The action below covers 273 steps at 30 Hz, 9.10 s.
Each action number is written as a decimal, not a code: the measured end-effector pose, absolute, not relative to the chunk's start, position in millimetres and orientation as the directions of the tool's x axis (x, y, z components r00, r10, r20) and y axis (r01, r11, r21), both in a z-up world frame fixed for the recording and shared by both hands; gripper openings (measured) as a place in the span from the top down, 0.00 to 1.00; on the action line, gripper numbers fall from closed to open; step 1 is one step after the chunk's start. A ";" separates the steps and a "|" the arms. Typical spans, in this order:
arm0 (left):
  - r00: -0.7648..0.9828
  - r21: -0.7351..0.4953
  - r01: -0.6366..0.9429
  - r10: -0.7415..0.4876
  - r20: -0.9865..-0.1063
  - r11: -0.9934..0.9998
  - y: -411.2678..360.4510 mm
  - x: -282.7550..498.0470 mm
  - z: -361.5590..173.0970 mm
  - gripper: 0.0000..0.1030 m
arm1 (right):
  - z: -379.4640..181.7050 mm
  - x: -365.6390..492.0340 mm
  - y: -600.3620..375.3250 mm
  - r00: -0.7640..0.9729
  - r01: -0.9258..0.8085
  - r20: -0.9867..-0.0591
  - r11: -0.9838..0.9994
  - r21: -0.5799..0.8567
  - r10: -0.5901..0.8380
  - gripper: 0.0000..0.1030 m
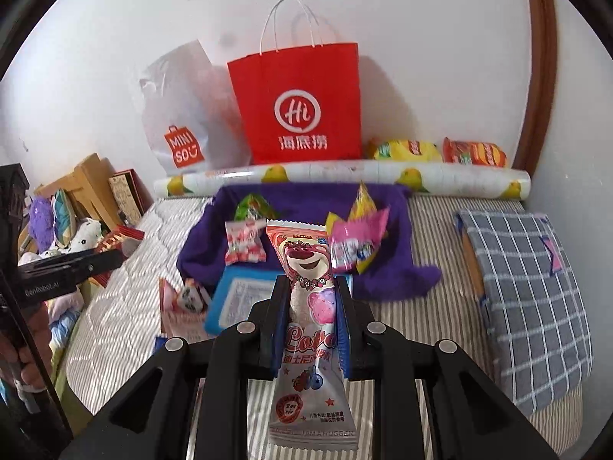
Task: Organize snacks
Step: 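Carry red packet in left tool and candy stick in right tool over towel, then open right tool to drop candy stick while left tool releases red packet, then withdraw both tools from the towel toward the remaining snack pile, then grasp pink peach candy with right tool while left tool grasps blue packet, then carry peach candy in right tool and blue packet in left tool over towel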
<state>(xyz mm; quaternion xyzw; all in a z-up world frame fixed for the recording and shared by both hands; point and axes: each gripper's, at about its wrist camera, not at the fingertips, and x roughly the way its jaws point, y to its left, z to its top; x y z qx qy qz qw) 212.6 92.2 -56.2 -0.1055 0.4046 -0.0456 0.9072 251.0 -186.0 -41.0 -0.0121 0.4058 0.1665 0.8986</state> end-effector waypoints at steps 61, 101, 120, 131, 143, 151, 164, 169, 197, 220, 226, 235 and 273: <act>0.552 -0.246 -0.142 -0.129 -0.824 0.959 109.8 414.7 -116.8 0.54 | -189.5 455.7 -83.7 0.239 -0.437 -0.924 0.883 0.170 0.297 0.78; 0.434 -0.191 -0.209 -0.084 -0.897 0.959 101.0 431.5 -153.9 0.54 | -114.1 434.8 -93.0 0.486 -0.419 -0.828 0.906 0.062 0.281 0.38; 0.439 -0.221 -0.176 -0.125 -0.890 0.959 98.2 428.1 -141.5 0.43 | -94.3 432.5 -111.1 0.579 -0.336 -0.767 0.938 0.086 0.278 0.33; 0.481 -0.235 -0.130 -0.146 -0.864 0.963 96.3 418.2 -123.1 0.43 | -66.3 414.9 -125.7 0.669 -0.277 -0.698 0.957 0.087 0.257 0.32; 0.560 -0.246 -0.050 -0.177 -0.809 0.968 84.9 390.1 -82.0 0.43 | -36.1 349.0 -173.8 0.723 -0.149 -0.681 0.989 0.011 0.116 0.28; 0.618 -0.246 -0.006 -0.190 -0.762 0.969 76.1 349.0 -47.4 0.43 | -23.0 293.4 -203.5 0.728 -0.066 -0.683 0.998 0.007 0.053 0.15; 0.623 -0.159 -0.047 -0.095 -0.776 0.986 104.5 252.0 -71.5 0.43 | -60.7 232.7 -184.0 0.696 -0.094 -0.713 0.995 0.019 0.080 0.15; 0.595 -0.153 -0.097 -0.066 -0.801 0.983 119.5 224.6 -91.4 0.43 | -98.7 215.1 -155.4 0.583 -0.166 -0.791 0.980 0.106 0.185 0.15; 0.514 -0.205 -0.115 -0.118 -0.849 0.972 167.0 195.2 -157.7 0.41 | -186.7 205.8 -53.9 0.366 -0.215 -0.901 0.963 0.161 0.233 0.25; 0.463 -0.239 -0.056 -0.187 -0.867 0.969 121.4 178.2 -180.6 0.41 | -170.5 179.4 -139.8 0.469 -0.214 -0.877 0.977 0.002 0.105 0.54; 0.429 -0.207 -0.015 -0.181 -0.885 0.978 86.1 181.5 -192.9 0.41 | -181.5 182.8 -180.0 0.469 -0.152 -0.880 0.988 0.004 0.076 0.54; 0.451 -0.028 -0.024 -0.014 -0.892 0.999 55.6 183.9 -199.1 0.41 | -200.9 183.0 -193.1 0.457 -0.180 -0.882 0.983 0.039 0.119 0.52; 0.618 -0.200 0.059 -0.193 -0.762 0.978 61.4 201.5 -79.2 0.61 | -64.4 218.6 -188.5 0.597 -0.245 -0.776 0.967 0.066 0.204 0.64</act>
